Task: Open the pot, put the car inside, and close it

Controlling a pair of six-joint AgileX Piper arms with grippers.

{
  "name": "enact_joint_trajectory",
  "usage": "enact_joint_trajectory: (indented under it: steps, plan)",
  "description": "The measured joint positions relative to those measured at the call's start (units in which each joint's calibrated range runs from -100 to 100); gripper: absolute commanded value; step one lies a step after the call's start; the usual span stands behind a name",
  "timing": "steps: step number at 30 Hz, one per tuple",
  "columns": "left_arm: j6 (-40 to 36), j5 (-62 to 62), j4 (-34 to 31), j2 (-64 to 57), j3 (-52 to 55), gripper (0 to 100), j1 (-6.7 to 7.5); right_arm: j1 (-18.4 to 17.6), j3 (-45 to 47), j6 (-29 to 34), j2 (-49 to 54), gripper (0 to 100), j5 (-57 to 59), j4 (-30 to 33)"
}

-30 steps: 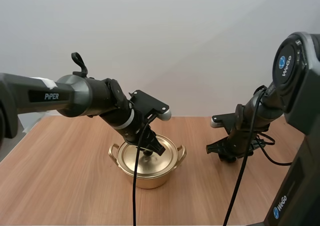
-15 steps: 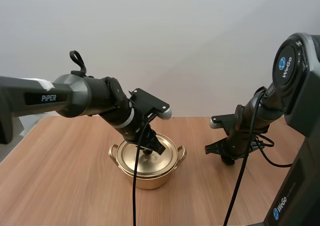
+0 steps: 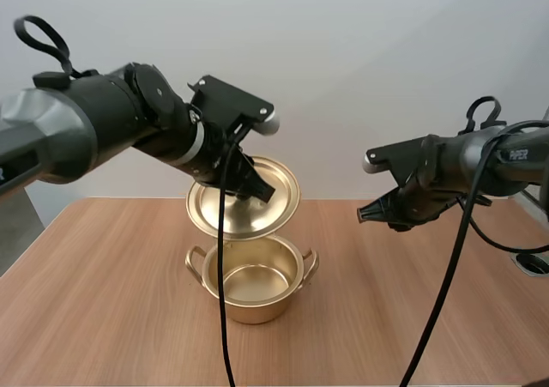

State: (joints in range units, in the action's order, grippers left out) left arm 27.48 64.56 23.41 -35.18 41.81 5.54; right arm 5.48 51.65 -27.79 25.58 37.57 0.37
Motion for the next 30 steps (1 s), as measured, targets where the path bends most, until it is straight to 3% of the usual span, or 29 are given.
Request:
enact_joint_trajectory:
  steps: [7,12,15,23,30]
  plan:
    - [-1.55,-2.36,0.00,-6.90,-8.16,0,-0.86,-4.73,-8.78,-7.84,0.79,0,13.88,-11.27]
    - [-5.13,-8.43,0.00,-11.25,-15.31,0,-0.86,-8.75,-9.25,-10.57,0.67,0,17.58,-18.99]
    - [-6.52,-8.35,0.10,-12.35,-20.81,0,-1.61,-11.39,-9.25,-12.24,0.38,0,17.94,-21.62]
    - [-6.83,1.23,2.28,-12.83,-31.23,0,-2.17,-19.32,-9.25,-13.38,-2.02,0,19.98,-22.34]
    - [-6.83,6.62,4.61,-12.83,-32.09,0,-2.17,-21.53,-9.25,-14.75,-9.39,0,25.93,-22.00]
